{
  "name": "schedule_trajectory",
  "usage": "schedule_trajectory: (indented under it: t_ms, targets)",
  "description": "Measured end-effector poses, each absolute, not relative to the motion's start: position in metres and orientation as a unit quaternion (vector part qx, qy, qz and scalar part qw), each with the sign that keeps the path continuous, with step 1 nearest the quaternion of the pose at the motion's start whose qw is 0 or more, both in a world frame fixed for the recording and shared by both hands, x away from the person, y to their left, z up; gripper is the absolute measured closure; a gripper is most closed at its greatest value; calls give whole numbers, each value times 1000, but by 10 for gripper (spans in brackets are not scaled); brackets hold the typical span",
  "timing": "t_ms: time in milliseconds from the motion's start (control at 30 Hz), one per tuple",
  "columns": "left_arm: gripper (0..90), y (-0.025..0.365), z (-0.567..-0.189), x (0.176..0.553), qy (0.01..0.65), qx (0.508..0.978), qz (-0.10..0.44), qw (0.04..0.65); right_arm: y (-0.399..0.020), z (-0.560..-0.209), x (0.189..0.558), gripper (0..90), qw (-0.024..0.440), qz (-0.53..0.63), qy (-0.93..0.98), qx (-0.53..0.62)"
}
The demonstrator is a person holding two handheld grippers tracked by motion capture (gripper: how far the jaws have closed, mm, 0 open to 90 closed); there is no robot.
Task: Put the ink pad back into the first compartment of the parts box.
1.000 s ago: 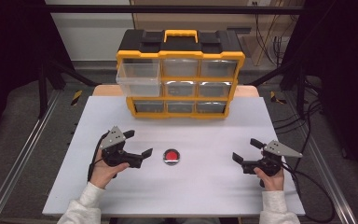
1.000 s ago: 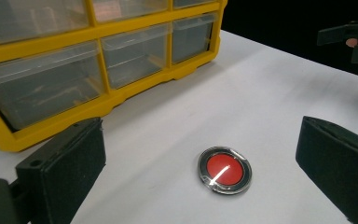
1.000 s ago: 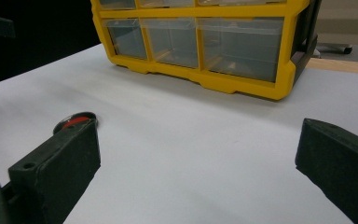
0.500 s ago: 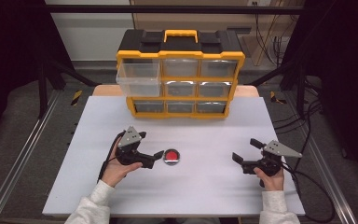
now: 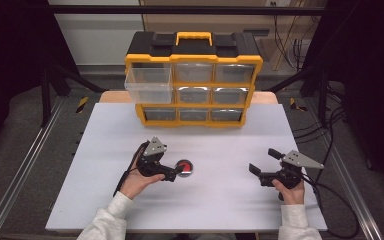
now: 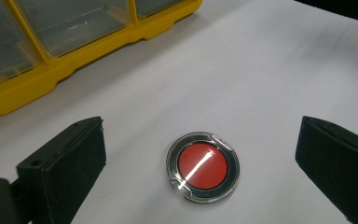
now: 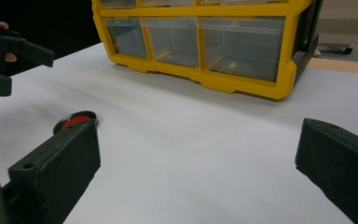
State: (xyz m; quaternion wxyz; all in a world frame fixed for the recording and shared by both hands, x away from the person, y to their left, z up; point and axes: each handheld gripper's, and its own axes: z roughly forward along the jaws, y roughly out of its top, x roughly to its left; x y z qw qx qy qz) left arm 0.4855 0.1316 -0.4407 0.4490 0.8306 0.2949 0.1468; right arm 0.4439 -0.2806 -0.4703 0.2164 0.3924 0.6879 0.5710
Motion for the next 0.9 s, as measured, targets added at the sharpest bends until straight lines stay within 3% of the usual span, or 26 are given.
schedule_trajectory:
  t_ms: [900]
  targets:
    - [35, 98, -479, 503, 307, 868, 121, 372, -280, -471, 444, 4, 215, 570, 689, 393]
